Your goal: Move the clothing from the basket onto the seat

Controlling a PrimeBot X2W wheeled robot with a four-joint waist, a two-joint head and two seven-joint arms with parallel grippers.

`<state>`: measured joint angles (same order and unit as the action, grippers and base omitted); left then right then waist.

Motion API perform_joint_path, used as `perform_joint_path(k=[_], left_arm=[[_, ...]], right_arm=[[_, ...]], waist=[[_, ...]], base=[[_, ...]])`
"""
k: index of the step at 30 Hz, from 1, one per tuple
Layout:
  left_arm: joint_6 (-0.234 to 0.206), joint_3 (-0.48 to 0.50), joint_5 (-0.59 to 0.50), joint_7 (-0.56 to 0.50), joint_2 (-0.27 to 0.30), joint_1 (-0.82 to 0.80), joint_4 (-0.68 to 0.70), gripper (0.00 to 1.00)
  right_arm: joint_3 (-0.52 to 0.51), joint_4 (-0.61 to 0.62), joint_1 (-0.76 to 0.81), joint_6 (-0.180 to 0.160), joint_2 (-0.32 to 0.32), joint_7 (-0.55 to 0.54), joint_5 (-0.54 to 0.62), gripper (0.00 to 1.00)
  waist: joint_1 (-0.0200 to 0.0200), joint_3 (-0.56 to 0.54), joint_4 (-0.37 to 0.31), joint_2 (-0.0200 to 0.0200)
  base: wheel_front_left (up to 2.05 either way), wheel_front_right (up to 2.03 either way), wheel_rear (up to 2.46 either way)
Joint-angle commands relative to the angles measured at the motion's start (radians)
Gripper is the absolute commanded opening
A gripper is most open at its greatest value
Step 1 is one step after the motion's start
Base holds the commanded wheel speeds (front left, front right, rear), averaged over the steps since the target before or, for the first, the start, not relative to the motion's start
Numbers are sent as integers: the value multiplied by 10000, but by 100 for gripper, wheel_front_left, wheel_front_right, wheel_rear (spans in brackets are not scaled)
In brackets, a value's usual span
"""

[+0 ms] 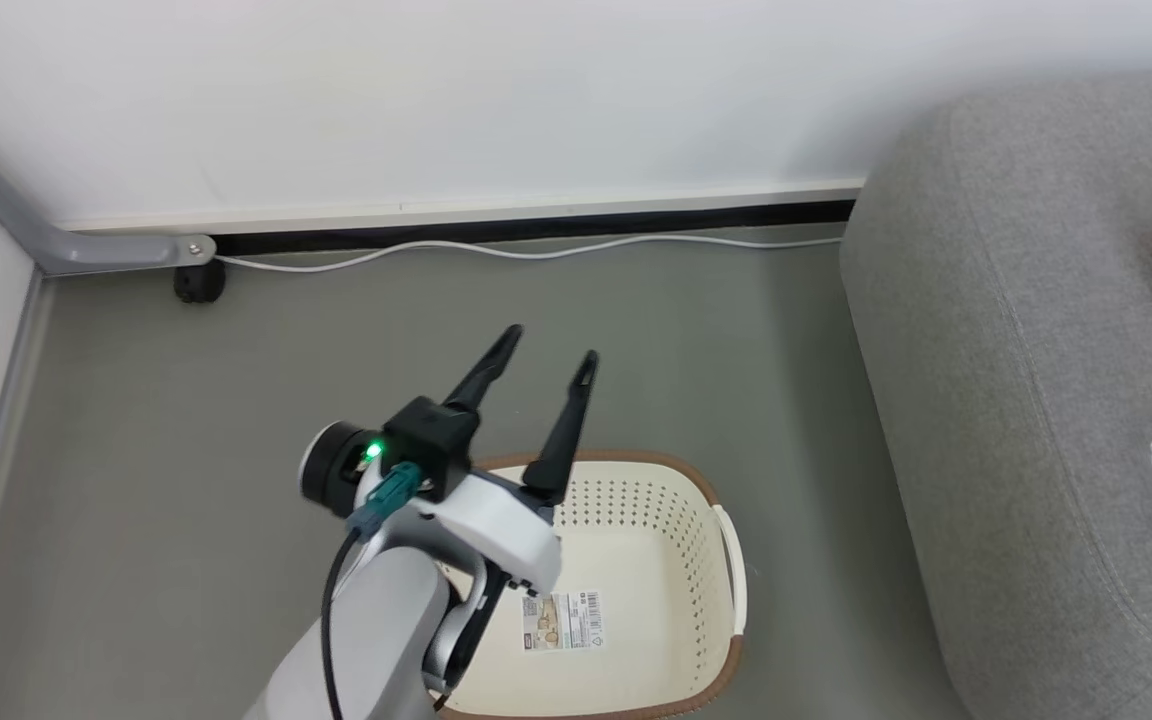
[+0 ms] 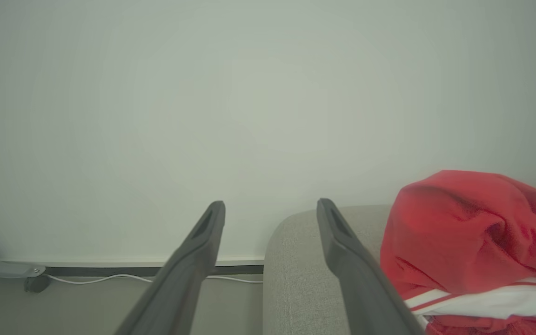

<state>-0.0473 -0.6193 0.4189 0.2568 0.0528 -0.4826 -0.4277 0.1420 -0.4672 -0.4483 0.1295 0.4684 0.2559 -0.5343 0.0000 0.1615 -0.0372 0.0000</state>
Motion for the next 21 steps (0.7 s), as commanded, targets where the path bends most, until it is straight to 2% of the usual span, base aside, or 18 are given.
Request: perform_joint_path(k=[1, 7, 13, 21], left_arm=[[-169, 785, -187, 49, 192, 249, 380, 100], [-361, 2365, -687, 49, 464, 1423, 587, 100], [-653, 3843, -1167, 49, 526, 2528, 867, 100], [-762, 4992, -1698, 49, 310, 3779, 1242, 100]], right_arm=[[193, 282, 275, 12, 115, 59, 90, 100], [343, 483, 680, 12, -320, 59, 116, 100], [455, 731, 1169, 12, -768, 59, 276, 100], [765, 1233, 2006, 12, -1163, 59, 534, 100]], waist=[[0, -379, 441, 0], [0, -706, 870, 0], [0, -965, 1011, 0], [0, -1247, 1013, 0]], base=[[0, 0, 0], [0, 0, 0], [0, 0, 0], [0, 0, 0]])
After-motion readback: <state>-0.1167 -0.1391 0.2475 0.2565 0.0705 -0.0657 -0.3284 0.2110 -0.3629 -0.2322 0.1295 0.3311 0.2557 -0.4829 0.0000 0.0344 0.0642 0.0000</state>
